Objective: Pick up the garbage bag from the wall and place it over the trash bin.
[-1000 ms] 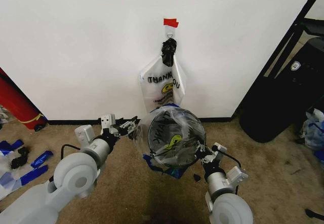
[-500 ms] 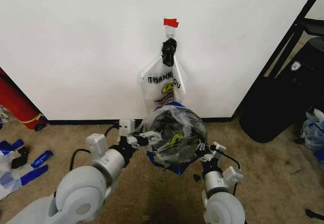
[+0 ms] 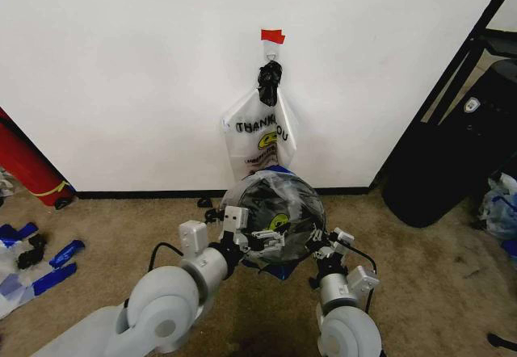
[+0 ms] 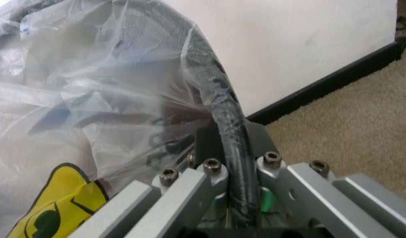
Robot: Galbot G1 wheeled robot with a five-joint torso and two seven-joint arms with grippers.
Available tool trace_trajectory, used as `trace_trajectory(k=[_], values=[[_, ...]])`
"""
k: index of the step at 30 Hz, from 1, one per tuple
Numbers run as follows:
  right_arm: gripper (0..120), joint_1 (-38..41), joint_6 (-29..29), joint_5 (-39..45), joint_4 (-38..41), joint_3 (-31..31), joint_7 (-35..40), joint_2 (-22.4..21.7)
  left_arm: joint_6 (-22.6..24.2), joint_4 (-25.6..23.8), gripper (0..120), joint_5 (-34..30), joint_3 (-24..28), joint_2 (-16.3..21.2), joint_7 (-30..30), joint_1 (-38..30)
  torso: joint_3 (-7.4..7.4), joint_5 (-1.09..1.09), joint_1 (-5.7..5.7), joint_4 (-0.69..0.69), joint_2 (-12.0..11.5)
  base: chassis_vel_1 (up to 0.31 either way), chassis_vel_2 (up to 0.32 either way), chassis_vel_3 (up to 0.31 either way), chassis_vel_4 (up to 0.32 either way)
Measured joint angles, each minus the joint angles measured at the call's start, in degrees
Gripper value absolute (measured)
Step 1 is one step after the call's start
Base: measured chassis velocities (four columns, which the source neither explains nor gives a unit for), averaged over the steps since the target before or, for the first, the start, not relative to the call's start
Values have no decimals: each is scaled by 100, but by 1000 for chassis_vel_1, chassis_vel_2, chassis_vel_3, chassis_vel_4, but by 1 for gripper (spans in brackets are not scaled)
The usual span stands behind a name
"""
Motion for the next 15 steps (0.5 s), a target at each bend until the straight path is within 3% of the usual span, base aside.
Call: trace_trajectory(k=[5, 12, 15], values=[[0, -27, -1, -2, 26, 36, 1, -13, 5, 127, 72, 15, 215, -83, -33, -189, 0, -1, 0, -1, 0, 0, 0, 0, 0], [0, -32, -12, 26, 40, 61, 2, -30, 16, -98, 43, -5, 172, 13, -16, -197, 0, 0, 0, 0, 0, 0, 0, 0, 0], [0, -29, -13, 26, 40, 61, 3, -27, 29, -148, 37, -28, 169, 9, -16, -201, 0, 0, 0, 0, 0, 0, 0, 0, 0]])
